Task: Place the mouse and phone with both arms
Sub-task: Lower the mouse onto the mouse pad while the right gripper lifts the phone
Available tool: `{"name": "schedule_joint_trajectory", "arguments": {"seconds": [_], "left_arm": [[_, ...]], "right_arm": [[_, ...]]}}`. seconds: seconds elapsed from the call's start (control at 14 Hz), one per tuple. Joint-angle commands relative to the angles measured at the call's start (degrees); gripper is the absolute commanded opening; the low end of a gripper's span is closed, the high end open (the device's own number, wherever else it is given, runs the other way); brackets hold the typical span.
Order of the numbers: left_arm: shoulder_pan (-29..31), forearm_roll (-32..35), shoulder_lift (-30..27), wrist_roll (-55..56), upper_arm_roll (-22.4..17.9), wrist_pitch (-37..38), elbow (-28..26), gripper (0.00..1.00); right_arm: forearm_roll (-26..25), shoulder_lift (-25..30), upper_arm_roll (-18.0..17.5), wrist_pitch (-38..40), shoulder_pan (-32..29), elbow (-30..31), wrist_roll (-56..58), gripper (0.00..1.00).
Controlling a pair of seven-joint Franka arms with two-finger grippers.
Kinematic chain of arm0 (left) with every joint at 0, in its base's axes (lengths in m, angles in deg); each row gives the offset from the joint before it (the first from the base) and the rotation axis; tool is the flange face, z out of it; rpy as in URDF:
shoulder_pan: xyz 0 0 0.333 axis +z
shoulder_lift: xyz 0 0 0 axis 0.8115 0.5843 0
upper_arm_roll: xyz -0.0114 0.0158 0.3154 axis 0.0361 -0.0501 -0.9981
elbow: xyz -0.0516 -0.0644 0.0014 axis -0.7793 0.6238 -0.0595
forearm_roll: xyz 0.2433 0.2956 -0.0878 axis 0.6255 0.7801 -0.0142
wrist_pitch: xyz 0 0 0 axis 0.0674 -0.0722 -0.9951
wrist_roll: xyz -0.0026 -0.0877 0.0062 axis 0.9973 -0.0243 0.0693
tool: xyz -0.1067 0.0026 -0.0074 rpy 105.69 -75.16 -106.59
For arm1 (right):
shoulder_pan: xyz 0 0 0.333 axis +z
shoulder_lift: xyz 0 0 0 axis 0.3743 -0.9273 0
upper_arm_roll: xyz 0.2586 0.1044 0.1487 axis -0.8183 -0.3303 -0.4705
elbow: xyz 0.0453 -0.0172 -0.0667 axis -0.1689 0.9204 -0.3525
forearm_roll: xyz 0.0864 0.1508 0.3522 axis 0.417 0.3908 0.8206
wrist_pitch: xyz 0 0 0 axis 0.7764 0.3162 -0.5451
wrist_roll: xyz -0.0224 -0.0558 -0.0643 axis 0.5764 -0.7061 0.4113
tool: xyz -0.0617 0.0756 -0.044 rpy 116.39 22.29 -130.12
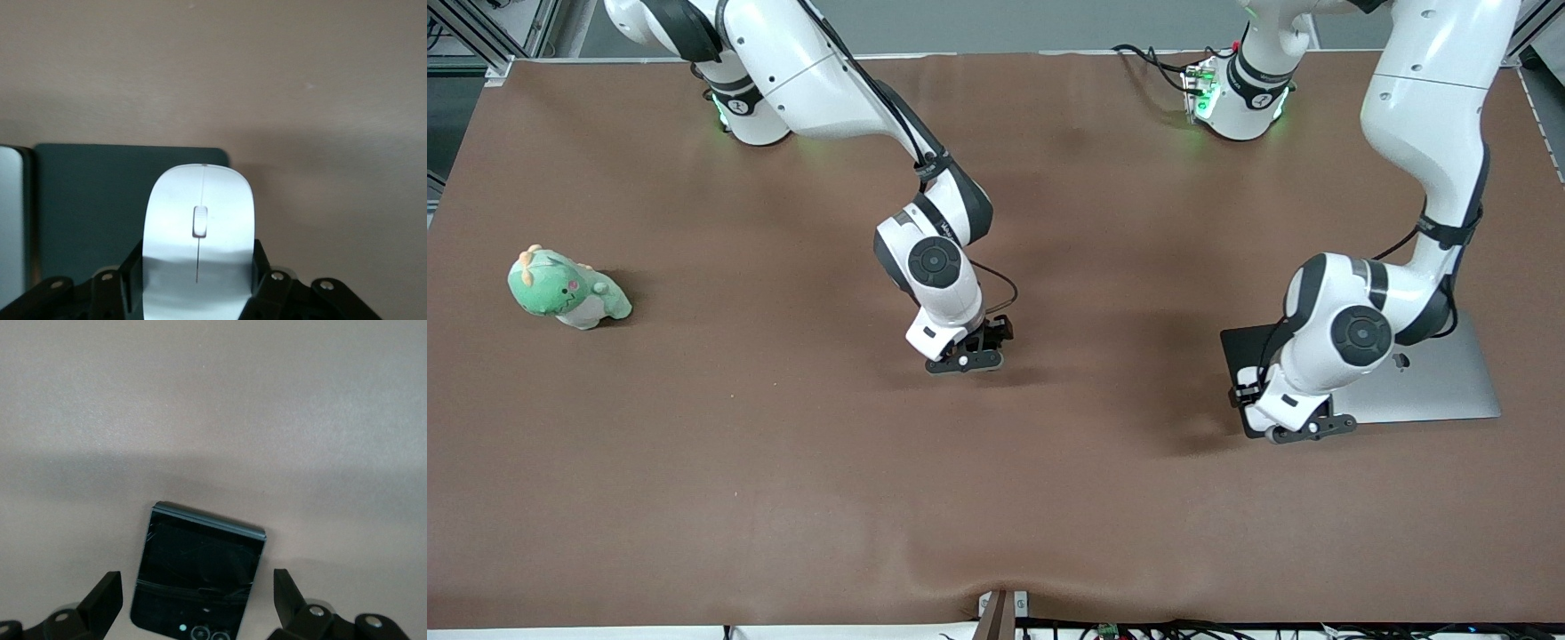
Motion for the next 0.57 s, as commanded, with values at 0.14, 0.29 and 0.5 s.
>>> {"name": "schedule_joint_trajectory", "arguments": {"seconds": [0.14, 0.29, 0.5], "left_arm": [[6.7, 1.17, -3.23, -5.29, 3.01, -9.27, -9.24, 0.55], [6.97, 1.17, -2.97, -5.38, 3.01, -11.58, -10.83, 0.55], [6.62, 1.17, -2.09, -5.38, 3.01, -12.02, -11.1, 0.55]], "right_arm": [[-1.1, -0.53, 0.7, -1.41, 0.95, 0.61, -2.37, 1.0], [-1.11, -1.94, 0.7, -4.3, 1.47, 0.61, -3.68, 1.0], [-0.93, -1.95, 0.61, -4.23, 1.21, 0.44, -4.13, 1.0]]}}
